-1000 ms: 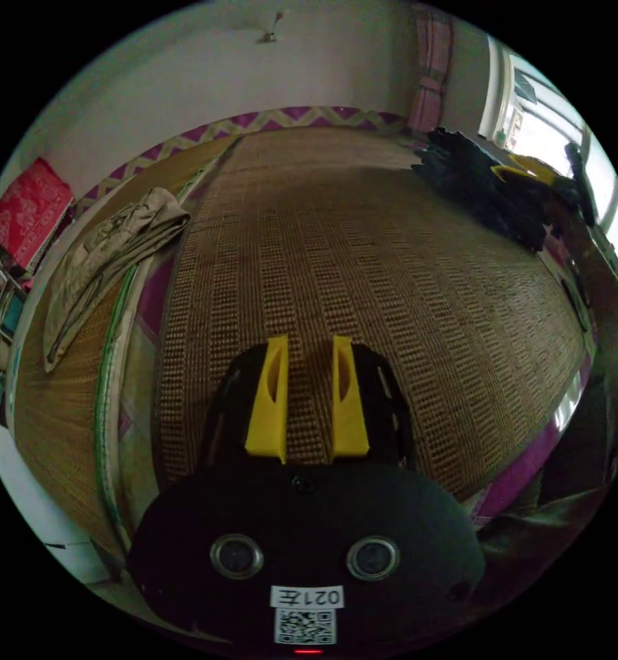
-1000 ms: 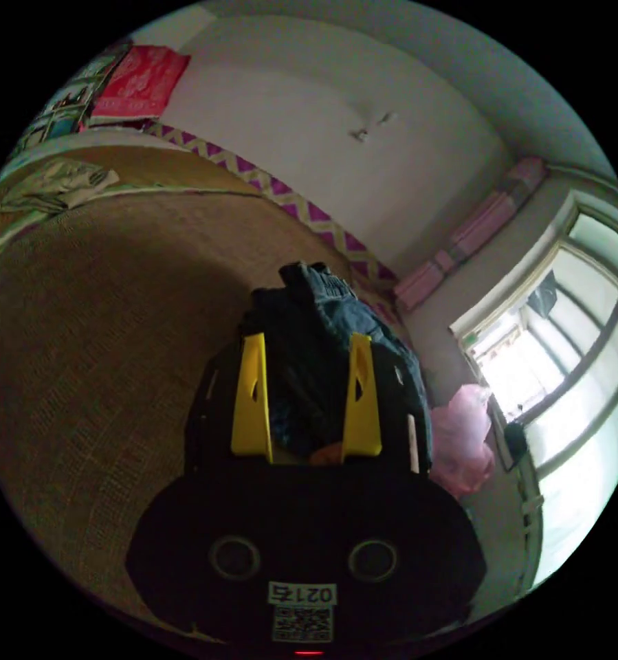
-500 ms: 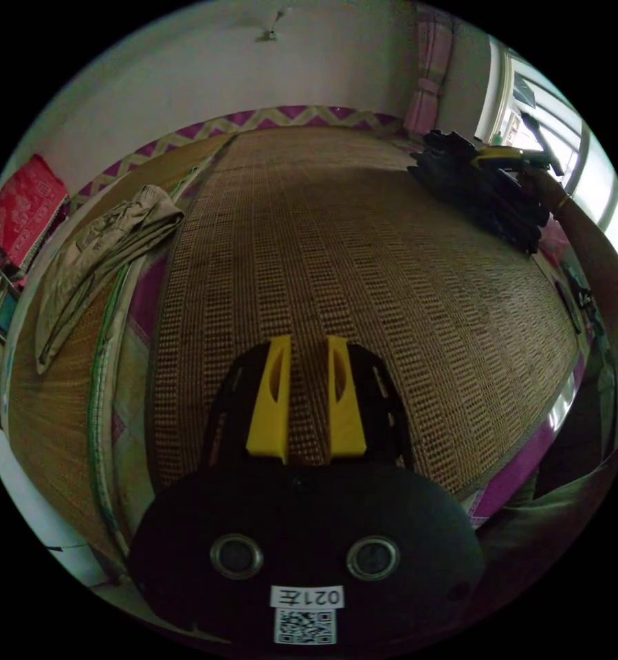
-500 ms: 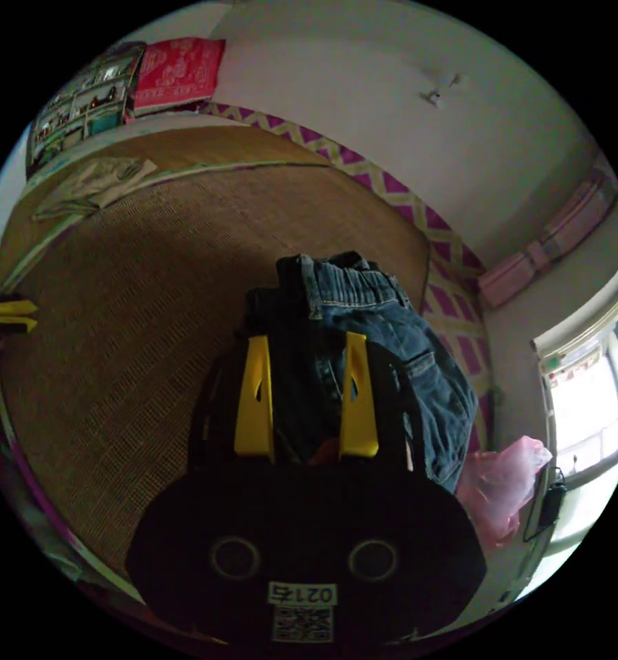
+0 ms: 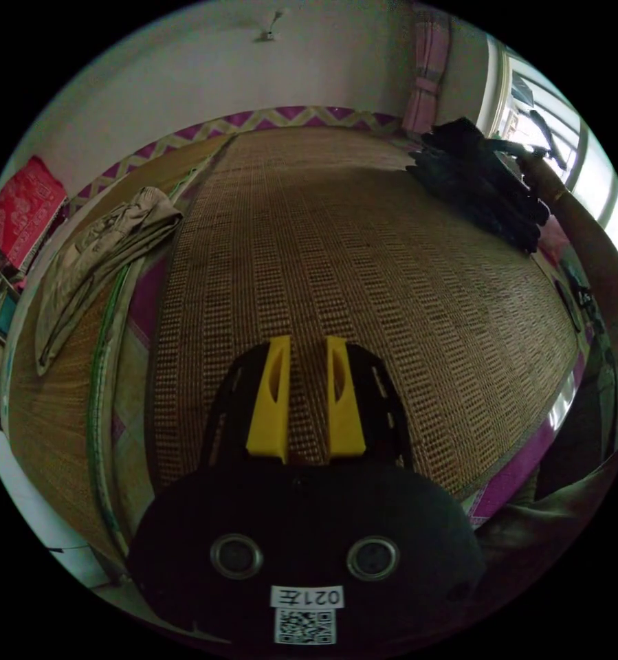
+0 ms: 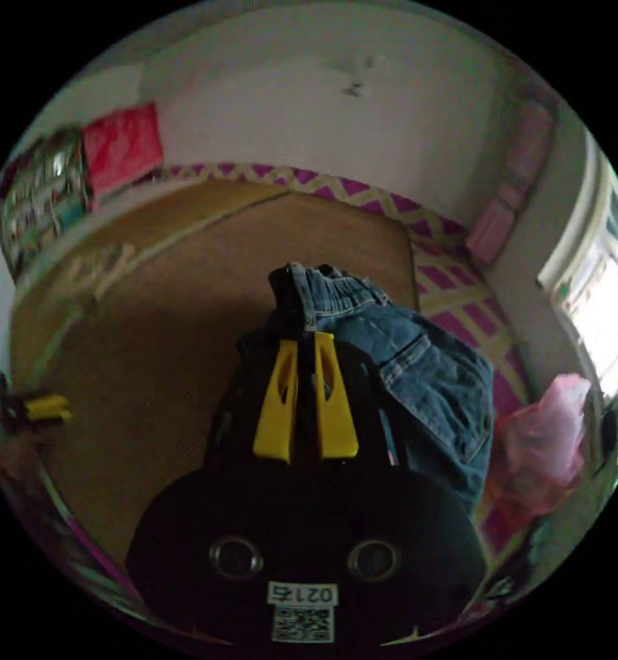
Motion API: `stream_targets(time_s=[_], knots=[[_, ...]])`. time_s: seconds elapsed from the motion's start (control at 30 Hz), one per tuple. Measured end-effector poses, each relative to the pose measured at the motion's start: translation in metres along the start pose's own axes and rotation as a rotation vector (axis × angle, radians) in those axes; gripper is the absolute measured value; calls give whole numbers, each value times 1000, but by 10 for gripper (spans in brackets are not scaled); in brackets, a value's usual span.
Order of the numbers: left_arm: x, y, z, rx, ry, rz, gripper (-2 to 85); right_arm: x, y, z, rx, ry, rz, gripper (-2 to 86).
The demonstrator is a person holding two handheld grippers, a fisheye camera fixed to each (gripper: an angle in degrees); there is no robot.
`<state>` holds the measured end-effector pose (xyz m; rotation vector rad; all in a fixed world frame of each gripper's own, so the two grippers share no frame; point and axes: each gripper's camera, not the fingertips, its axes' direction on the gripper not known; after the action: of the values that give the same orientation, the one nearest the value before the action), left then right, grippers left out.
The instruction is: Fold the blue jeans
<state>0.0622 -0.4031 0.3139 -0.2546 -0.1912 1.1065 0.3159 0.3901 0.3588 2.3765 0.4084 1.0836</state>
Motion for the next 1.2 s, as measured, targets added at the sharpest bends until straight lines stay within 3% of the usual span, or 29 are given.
stream_targets(time_s=[0.07, 0.17, 0.33, 0.53, 0.63, 0.83, 0.93, 1.1, 1.2], knots=[[-1, 1, -4, 1, 4, -2, 74, 31, -3, -40, 77, -89, 125, 41], [-5, 4, -10, 4, 4, -20, 37, 22, -14, -120, 180, -98, 84, 39], [-31, 23, -53, 134, 153, -106, -7, -144, -22, -211, 192, -107, -206, 38], [-64, 80, -112, 204, 148, -173, -9, -428, 58, -136, 19, -278, -538, 36], [-77, 112, -127, 178, 92, -180, -8, -508, 106, -71, -136, -321, -552, 47], [-97, 151, -142, 147, 71, -182, -4, -474, 111, -144, 15, -287, -478, 134], [-99, 152, -144, 150, 103, -199, -4, -480, 94, -148, -24, -234, -538, 153], [-99, 152, -150, 176, 143, -232, -4, -464, 64, -114, -51, -144, -470, 98], [-98, 153, -154, 179, 141, -230, -5, -388, 28, -131, -33, -298, -271, 65]])
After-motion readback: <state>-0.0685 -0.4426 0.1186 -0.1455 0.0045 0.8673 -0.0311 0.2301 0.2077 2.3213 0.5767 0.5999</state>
